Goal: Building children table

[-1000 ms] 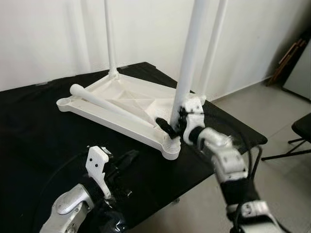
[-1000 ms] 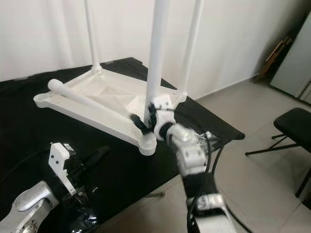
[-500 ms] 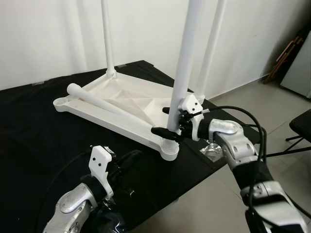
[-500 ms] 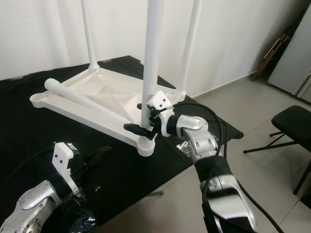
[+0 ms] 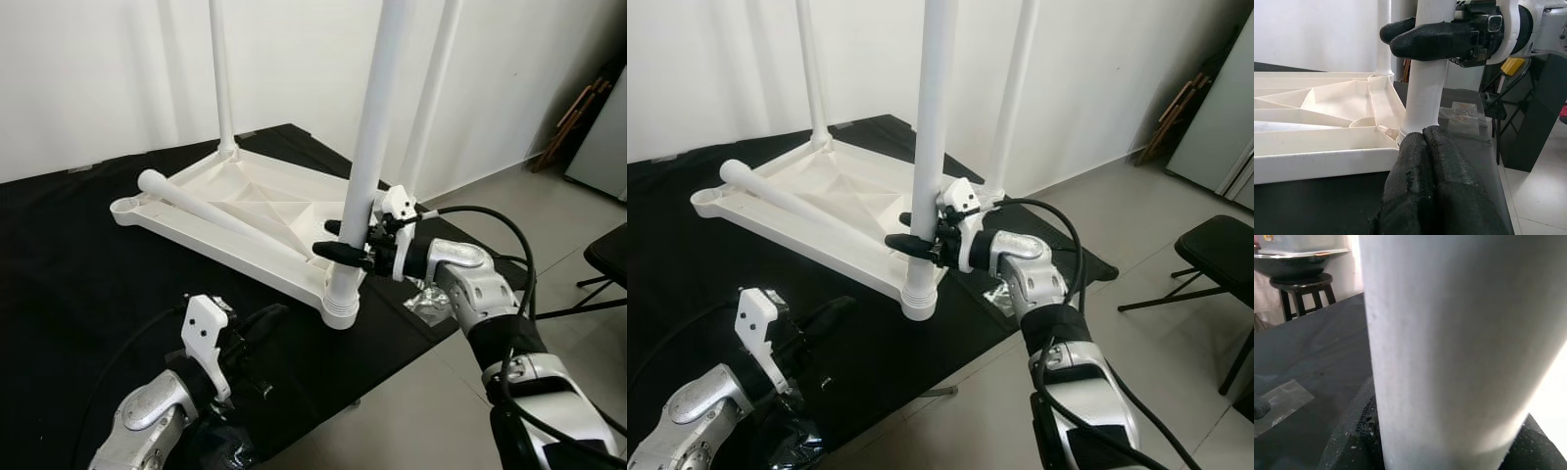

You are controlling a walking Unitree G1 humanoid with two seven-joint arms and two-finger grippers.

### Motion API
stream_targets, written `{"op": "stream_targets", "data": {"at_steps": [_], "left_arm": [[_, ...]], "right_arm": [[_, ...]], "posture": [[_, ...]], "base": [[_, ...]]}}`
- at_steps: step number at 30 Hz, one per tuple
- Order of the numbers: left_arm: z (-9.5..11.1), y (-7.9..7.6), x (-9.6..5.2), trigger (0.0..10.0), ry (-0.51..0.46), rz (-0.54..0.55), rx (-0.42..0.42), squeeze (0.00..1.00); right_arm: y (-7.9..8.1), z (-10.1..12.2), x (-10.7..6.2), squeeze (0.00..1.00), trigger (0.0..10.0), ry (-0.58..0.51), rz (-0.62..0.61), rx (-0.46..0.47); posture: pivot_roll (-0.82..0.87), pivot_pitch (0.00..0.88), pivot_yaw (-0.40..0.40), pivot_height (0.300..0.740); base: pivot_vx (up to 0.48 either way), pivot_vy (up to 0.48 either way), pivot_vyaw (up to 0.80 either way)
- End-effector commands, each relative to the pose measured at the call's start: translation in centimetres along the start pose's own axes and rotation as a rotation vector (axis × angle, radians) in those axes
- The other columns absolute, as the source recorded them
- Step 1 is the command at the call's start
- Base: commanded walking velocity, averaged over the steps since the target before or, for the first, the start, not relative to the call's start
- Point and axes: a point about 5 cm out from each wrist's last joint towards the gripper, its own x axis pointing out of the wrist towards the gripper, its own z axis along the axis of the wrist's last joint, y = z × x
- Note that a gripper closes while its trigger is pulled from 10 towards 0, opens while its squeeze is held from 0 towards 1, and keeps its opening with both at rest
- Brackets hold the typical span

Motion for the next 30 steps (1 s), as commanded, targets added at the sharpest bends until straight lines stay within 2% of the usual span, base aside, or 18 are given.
{"op": "stream_targets", "data": {"at_steps": [1,2,4,6,8,9,10,11,12,14,15,18,23,24,25,26,27,30], "left_arm": [[0.0,0.0,0.0,10.0,0.006,-0.007,0.005,0.0],[0.0,0.0,0.0,10.0,0.006,-0.008,0.005,0.0],[0.0,0.0,0.0,10.0,0.006,-0.008,0.005,0.0],[0.1,0.1,-0.1,10.0,0.006,-0.007,0.003,0.0],[0.1,0.1,-0.2,10.0,0.005,-0.006,0.003,0.0],[0.1,0.2,-0.2,10.0,0.005,-0.005,0.002,0.0],[0.1,0.3,-0.3,10.0,0.004,-0.005,0.001,0.0],[0.1,0.3,-0.3,10.0,0.004,-0.005,0.001,0.0],[0.1,0.3,-0.3,10.0,0.003,-0.005,-0.001,0.0],[0.1,0.3,-0.3,10.0,0.003,-0.005,-0.001,0.0],[0.1,0.5,-0.2,10.0,0.002,-0.004,-0.002,0.0],[0.0,0.6,-0.2,10.0,0.002,-0.005,-0.004,0.0],[0.0,0.6,-0.2,10.0,0.0,-0.002,-0.005,0.0],[0.0,0.6,-0.2,10.0,-0.001,0.001,-0.007,0.0],[0.0,0.5,-0.2,10.0,-0.001,0.001,-0.009,0.0],[0.0,0.5,-0.2,10.0,-0.001,0.001,-0.009,0.0],[-0.1,0.5,-0.2,10.0,0.001,-0.003,-0.009,0.0],[-0.1,0.4,-0.2,10.0,0.005,-0.011,-0.011,0.0]], "right_arm": [[0.0,-0.3,0.6,0.0,0.0,0.009,-0.036,-0.014],[-0.2,-0.5,0.7,0.0,0.0,0.012,-0.089,-0.008],[-0.2,-0.5,0.7,0.0,0.0,0.012,-0.089,-0.008],[0.1,-1.0,1.2,0.0,0.0,0.026,-0.211,0.017],[0.4,-1.3,1.4,0.0,0.0,0.033,-0.258,0.031],[0.4,-2.2,1.4,0.0,0.0,0.036,-0.57,0.129],[1.4,-3.4,1.4,0.0,0.0,0.049,-0.729,0.204],[1.4,-3.4,1.4,0.0,0.0,0.049,-0.729,0.204],[2.7,-4.3,1.7,0.0,0.0,0.072,-0.792,0.232],[2.7,-4.3,1.7,0.0,0.0,0.072,-0.792,0.232],[3.4,-4.2,2.7,0.0,0.0,0.099,-0.737,0.138],[2.8,-4.5,2.9,0.0,0.0,0.121,-0.718,0.13],[3.0,-4.6,3.1,0.0,0.0,0.129,-0.71,0.13],[3.2,-4.3,3.1,0.0,10.0,0.114,-0.718,0.149],[3.4,-3.8,3.0,0.82,10.0,0.088,-0.716,0.17],[3.4,-3.8,3.0,0.82,10.0,0.088,-0.716,0.17],[3.6,-3.1,3.1,1.0,10.0,0.057,-0.675,0.185],[3.4,-1.5,3.4,1.0,10.0,-0.004,-0.54,0.169]], "posture": [[0.0,0.0,-0.049,0.74],[-0.01,0.0,-0.05,0.74],[-0.01,0.0,-0.05,0.74],[-0.02,0.0,-0.05,0.74],[-0.02,0.0,-0.05,0.74],[-0.03,0.0,-0.05,0.74],[-0.03,0.0,-0.051,0.74],[-0.03,0.0,-0.051,0.74],[-0.03,0.0,-0.052,0.74],[-0.03,0.0,-0.052,0.74],[-0.04,0.0,-0.04,0.74],[-0.03,0.0,-0.051,0.74],[-0.04,0.0,-0.043,0.74],[-0.03,0.0,-0.042,0.74],[-0.03,0.0,-0.041,0.74],[-0.03,0.0,-0.041,0.74],[-0.03,0.0,-0.039,0.74],[-0.03,0.0,-0.036,0.74]], "base": [[0.0,0.0,0.0],[0.0,0.0,0.0],[0.0,0.0,0.0],[0.0,0.0,0.0],[0.0,0.0,0.0],[0.0,0.0,0.0],[0.0,0.0,0.0],[0.0,0.0,0.0],[0.0,0.0,0.0],[0.0,0.0,0.0],[0.0,0.0,0.0],[0.0,0.0,0.0],[0.0,0.0,0.0],[0.0,0.0,0.0],[0.0,0.0,0.0],[0.0,0.0,0.0],[0.0,0.0,0.0],[0.0,0.0,0.0]]}}
